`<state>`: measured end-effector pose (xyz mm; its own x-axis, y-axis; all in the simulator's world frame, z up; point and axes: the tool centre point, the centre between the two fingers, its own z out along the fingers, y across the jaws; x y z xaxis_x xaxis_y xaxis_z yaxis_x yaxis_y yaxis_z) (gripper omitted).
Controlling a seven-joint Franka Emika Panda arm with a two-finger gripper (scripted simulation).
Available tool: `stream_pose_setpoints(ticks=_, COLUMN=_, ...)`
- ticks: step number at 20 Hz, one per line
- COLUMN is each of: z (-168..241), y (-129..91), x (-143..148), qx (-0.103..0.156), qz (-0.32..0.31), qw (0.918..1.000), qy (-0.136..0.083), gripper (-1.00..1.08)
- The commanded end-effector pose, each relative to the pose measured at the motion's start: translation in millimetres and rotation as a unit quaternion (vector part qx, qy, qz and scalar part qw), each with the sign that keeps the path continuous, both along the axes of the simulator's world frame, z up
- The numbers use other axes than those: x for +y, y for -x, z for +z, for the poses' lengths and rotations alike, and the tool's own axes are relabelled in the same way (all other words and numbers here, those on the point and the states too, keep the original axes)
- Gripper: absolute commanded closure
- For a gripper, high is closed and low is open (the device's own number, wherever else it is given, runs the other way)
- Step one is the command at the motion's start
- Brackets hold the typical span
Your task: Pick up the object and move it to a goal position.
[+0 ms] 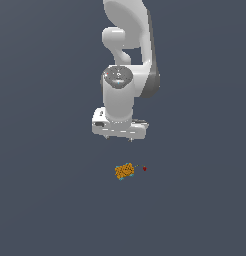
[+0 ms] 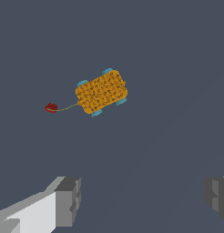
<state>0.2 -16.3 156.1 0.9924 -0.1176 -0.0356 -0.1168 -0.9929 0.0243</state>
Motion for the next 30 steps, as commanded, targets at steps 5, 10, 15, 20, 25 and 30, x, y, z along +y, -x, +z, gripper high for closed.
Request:
stream_pose_setpoints(ticks=5, z=-10, y=-10, x=5, qx=-0.003, qz=-0.066, qw=0.9978, qy=-0.001, gripper=-0.92)
stream_pose_setpoints(ticks=10, z=-19, y=-20, x=11, qx=-0.005, qz=-0.132, qw=0.9912, qy=-0.001, gripper=-0.92)
stream_pose_setpoints(ticks=15, z=-30, y=-30, x=16, qx=-0.007, qz=-0.198, qw=0.9803, qy=-0.001, gripper=-0.92)
stream_pose_setpoints(ticks=20, z=-40, y=-39, x=22, qx=-0.010, qz=-0.262, qw=0.9651, qy=-0.001, gripper=-0.92)
stream_pose_setpoints(ticks=25, z=-51, y=-48, x=28, qx=-0.012, qz=-0.325, qw=0.9458, qy=-0.001, gripper=-0.92)
stream_pose_setpoints(ticks=30, z=-61, y=-57, x=34, qx=-0.014, qz=-0.385, qw=0.9226, qy=0.000, gripper=-0.92)
